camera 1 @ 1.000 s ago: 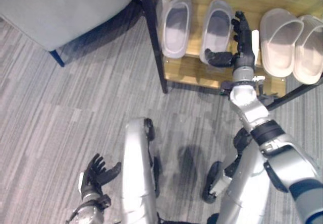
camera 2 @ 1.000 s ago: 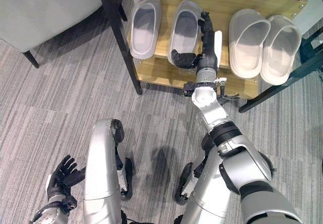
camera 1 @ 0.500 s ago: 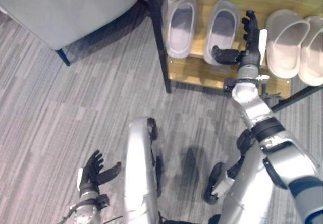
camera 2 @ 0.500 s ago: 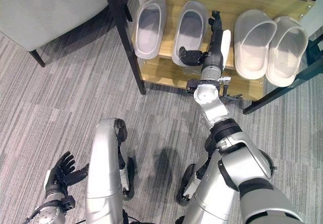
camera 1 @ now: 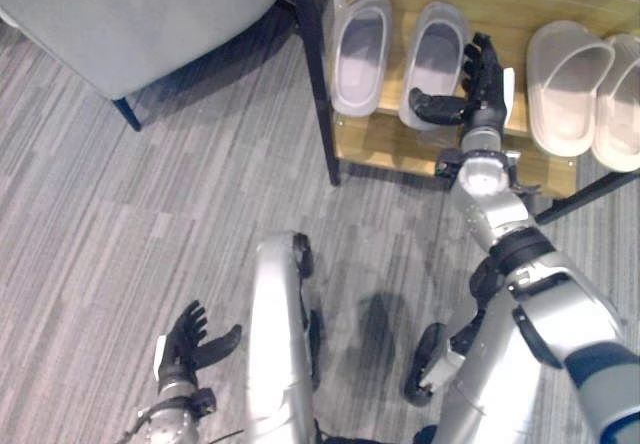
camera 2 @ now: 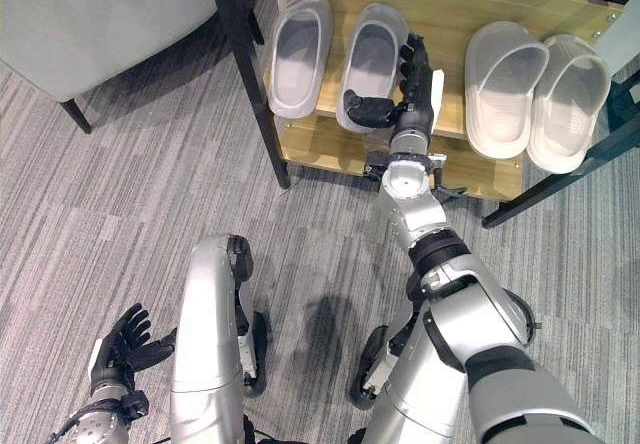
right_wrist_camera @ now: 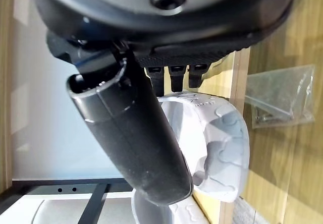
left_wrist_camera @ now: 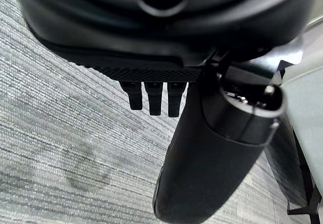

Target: Arrange the slippers neatly on the shoe rack.

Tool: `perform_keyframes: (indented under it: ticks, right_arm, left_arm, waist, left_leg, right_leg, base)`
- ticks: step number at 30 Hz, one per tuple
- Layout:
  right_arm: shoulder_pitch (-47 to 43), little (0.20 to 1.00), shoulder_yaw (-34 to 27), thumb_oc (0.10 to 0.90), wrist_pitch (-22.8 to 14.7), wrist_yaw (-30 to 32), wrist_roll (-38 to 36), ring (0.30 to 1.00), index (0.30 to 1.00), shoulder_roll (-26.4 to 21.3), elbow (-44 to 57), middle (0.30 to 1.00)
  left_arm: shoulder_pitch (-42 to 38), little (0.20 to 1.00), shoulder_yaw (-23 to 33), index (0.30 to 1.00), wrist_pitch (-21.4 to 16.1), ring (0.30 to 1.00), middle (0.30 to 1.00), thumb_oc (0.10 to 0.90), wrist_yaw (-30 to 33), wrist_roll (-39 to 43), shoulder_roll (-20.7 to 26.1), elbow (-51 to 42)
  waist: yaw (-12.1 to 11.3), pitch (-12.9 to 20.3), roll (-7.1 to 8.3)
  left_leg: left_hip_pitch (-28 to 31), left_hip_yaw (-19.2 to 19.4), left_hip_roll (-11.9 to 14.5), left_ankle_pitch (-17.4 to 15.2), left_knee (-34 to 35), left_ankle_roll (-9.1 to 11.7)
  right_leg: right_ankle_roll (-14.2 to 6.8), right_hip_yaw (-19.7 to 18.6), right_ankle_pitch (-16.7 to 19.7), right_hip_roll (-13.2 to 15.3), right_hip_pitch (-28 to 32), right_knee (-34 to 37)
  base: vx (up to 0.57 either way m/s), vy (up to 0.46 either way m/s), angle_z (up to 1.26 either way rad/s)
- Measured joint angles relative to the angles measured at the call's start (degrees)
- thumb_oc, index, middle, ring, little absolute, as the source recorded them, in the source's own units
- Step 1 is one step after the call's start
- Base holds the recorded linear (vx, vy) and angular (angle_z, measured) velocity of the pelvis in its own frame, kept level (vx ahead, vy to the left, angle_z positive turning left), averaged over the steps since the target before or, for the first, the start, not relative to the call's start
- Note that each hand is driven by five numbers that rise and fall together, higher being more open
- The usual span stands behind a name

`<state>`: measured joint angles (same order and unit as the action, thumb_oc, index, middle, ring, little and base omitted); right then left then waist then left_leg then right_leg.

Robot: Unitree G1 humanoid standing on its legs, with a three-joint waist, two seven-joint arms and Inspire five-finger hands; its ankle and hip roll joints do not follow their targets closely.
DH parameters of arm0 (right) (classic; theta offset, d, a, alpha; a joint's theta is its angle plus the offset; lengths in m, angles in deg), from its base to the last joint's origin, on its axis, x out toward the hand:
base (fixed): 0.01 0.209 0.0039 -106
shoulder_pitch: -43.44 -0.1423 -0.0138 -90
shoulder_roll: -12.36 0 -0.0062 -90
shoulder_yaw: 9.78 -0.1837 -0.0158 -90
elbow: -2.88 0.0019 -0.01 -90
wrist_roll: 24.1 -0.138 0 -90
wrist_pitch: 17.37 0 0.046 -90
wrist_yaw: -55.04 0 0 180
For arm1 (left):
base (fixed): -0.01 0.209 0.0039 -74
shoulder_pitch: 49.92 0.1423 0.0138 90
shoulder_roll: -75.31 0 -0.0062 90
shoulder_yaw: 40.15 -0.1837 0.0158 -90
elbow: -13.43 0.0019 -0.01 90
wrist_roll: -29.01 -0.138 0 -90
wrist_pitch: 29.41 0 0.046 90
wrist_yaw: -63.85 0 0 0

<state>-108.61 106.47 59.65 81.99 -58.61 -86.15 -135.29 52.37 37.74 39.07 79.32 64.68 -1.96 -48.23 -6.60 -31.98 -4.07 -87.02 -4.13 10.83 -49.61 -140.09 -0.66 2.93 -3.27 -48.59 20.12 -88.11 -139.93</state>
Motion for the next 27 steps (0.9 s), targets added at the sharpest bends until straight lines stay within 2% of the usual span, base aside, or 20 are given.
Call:
perform_keyframes:
  ticks: [9,22,24,27]
  right_arm:
    - [-1.90,0.900,2.13,0.800,-0.43,-3.60,-2.85,0.900,0.900,0.00,-1.77,0.900]
    - [-2.14,0.900,1.99,0.800,-0.72,-2.38,-2.74,0.900,0.900,1.26,-2.26,0.900]
    - [-2.02,0.900,1.39,0.800,-0.75,-1.26,-2.16,0.900,0.900,1.23,-2.02,0.900]
    - [4.07,0.900,-4.26,0.800,-1.33,2.04,3.20,0.900,0.900,-0.85,7.73,0.900]
  left_arm:
    - [0.39,0.900,-0.16,0.900,0.31,0.900,0.900,0.800,-1.26,-0.06,1.79,0.52]
    - [0.44,0.900,-2.09,0.900,0.41,0.900,0.900,0.800,-1.35,2.26,1.89,0.52]
    - [0.55,0.900,-1.61,0.900,0.43,0.900,0.900,0.800,-1.23,2.34,1.82,0.43]
    - [-0.07,0.900,0.12,0.900,0.54,0.900,0.900,0.800,-0.47,2.18,0.73,0.04]
  waist:
    - [-0.45,0.05,-0.62]
    - [-0.36,0.05,-0.65]
    - [-0.16,0.05,-0.65]
    - [0.04,0.04,-0.75]
  left_leg:
    - [0.04,0.00,-0.06,0.00,0.00,0.01]
    - [0.14,0.00,-0.07,0.00,-0.14,0.01]
    - [0.13,0.00,-0.09,0.00,-0.14,0.01]
    - [-0.03,0.17,-0.96,-0.05,0.04,0.09]
  right_leg:
    - [-0.01,-0.04,0.00,0.14,0.06,-0.05]
    - [0.00,-0.13,0.00,0.05,0.06,-0.16]
    - [0.00,-0.14,0.00,0.01,0.05,-0.16]
    - [-0.43,-0.31,-0.19,-0.09,0.23,0.01]
  base:
    - [0.00,0.000,0.00]
    - [0.00,0.000,0.00]
    - [0.00,0.000,0.00]
    - [0.01,0.019,0.06]
